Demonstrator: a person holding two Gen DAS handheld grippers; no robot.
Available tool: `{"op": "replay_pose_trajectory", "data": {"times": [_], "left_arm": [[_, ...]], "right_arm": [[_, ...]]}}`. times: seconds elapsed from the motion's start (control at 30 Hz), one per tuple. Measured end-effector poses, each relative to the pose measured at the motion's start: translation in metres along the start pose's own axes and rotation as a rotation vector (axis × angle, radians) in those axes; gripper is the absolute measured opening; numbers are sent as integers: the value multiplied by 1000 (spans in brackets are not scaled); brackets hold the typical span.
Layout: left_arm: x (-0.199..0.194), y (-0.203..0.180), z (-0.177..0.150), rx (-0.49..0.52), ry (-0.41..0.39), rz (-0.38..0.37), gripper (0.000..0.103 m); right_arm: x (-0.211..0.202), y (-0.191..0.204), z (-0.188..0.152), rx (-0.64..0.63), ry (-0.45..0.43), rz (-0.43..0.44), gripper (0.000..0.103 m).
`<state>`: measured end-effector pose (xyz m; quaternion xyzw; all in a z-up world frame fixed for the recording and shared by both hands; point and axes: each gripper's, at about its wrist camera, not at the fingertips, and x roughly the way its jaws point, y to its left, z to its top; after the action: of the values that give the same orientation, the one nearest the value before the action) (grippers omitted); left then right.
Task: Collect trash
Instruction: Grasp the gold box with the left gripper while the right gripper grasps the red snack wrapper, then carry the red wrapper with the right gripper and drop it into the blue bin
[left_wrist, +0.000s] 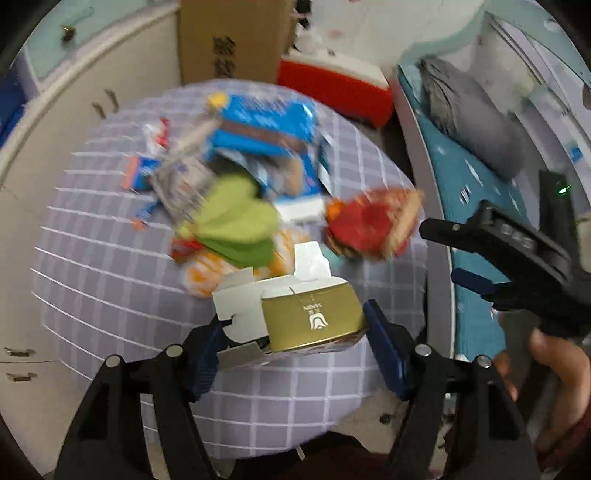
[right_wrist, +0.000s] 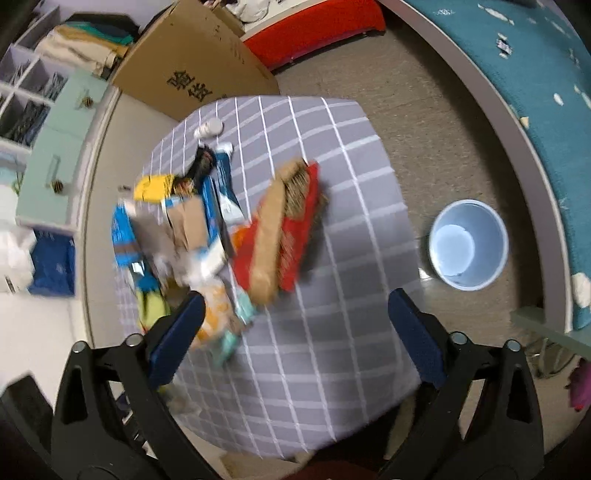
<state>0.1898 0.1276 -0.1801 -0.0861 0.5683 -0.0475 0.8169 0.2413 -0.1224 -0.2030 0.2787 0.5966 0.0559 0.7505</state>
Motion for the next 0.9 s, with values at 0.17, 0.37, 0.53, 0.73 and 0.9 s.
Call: {"op": "replay_pose_trajectory", "data": {"times": [0.17, 0.37, 0.53, 0.73, 0.9], "left_arm": [[-8, 17, 17, -6, -37, 63, 70], [-22, 9, 21, -7, -52, 78, 70], [-24, -12, 22, -22, -75, 62, 70], [-5, -82, 19, -19, -53, 23, 70], [44, -159, 14, 7, 43, -62, 70]], "right_arm": [[40, -1, 29, 73, 12, 34, 65], [45, -12, 38, 150, 57, 186, 27], [6, -16, 44, 101, 51, 304, 27], [-55, -82, 49, -50, 12, 165, 27], [-62, -175, 48, -48, 66, -16, 27]]}}
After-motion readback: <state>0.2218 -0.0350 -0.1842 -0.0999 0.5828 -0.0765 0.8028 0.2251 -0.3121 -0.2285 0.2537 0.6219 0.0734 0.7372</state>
